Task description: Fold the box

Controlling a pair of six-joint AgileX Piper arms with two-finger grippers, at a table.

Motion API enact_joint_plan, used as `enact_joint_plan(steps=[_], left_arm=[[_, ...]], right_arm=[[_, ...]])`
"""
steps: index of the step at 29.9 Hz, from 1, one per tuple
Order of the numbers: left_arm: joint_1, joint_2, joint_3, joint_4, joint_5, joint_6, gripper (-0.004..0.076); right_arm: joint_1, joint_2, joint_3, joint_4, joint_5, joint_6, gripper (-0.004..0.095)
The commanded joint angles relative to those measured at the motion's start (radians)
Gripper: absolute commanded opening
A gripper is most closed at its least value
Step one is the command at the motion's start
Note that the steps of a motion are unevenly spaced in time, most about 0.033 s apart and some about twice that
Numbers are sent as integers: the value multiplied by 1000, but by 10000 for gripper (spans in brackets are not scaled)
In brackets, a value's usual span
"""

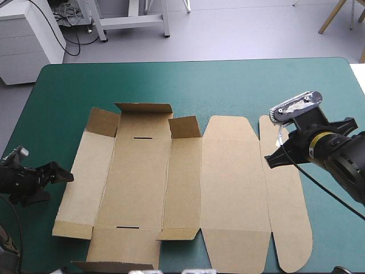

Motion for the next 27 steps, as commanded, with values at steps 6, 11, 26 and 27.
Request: enact_joint_plan(steps=[6,11,26,27], left_arm=[[-176,-32,39,-45,99,29,683],[-273,-32,39,-49,99,28,683],[-315,-32,39,-47,99,-2,400],[-315,-32,39,-47,99,-2,342]], right_arm=[[-3,-16,-24,-33,-51,-8,-19],[-3,-16,-24,-29,-51,-8,-19],[-3,-16,-24,8,-53,-30,-19],[-3,-16,-24,8,-53,-30,-19]])
